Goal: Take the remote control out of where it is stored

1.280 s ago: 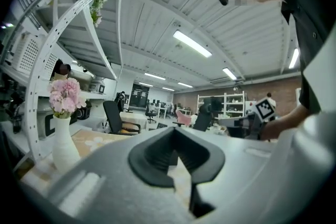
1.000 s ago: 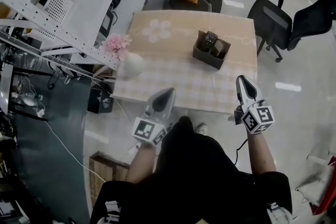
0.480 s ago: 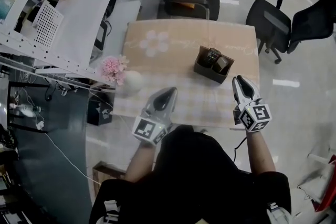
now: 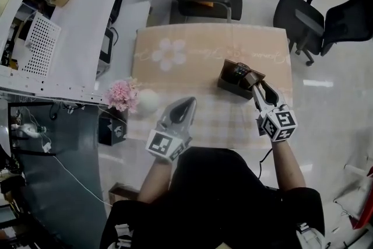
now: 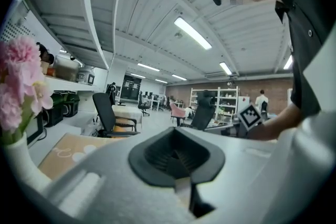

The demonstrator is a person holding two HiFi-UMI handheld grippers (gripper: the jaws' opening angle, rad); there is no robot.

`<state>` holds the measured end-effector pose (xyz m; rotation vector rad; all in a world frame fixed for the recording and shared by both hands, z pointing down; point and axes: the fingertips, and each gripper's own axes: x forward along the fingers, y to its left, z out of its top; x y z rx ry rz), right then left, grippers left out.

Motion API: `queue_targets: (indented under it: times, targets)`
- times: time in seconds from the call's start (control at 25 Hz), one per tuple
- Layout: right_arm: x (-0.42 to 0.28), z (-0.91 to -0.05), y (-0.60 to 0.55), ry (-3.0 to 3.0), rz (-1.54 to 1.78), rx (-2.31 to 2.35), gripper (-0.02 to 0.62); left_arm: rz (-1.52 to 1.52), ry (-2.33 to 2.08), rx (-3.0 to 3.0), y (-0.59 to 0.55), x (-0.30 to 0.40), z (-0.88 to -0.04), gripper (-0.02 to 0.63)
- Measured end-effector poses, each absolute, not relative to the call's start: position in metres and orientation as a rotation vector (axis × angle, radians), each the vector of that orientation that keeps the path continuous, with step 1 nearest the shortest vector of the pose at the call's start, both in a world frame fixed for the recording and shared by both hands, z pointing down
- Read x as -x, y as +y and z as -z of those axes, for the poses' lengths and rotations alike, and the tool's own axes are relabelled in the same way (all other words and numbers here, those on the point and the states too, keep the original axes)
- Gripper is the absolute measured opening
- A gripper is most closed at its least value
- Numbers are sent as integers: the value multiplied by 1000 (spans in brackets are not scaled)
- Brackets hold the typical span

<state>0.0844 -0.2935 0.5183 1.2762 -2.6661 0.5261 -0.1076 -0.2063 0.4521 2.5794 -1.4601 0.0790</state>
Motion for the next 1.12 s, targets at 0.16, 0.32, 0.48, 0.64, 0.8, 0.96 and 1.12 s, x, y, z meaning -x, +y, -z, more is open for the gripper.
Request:
queue_targets:
  times: [0.16, 0.32, 0.48, 0.64, 0.8, 0.96, 1.12]
  targets:
    - [-78, -533, -304, -2625, -555, -1282, 150, -104, -1443, -2566, -217, 116, -463, 0]
    - [-74, -541, -310, -2603, -568, -1289, 150, -124, -1416, -2567, -225, 117, -470, 0]
    - [-69, -543, -315, -2596, -571, -1292, 152, -130, -1378, -2577, -231, 115, -475, 0]
    - [-65, -546, -317, -2591, -572, -1293, 152, -143, -1349, -2577, -234, 115, -480, 0]
    - [-63, -548, -319, -2589, -571, -1299, 146, -150, -1333, -2573, -234, 117, -485, 0]
    - [-61, -549, -322, -2586, -564, -1298, 137, -154, -1324, -2565, -235, 120, -489, 0]
    - [-58, -548, -323, -2589, -554, -1286, 110, -147, -1326, -2563, -235, 125, -489, 0]
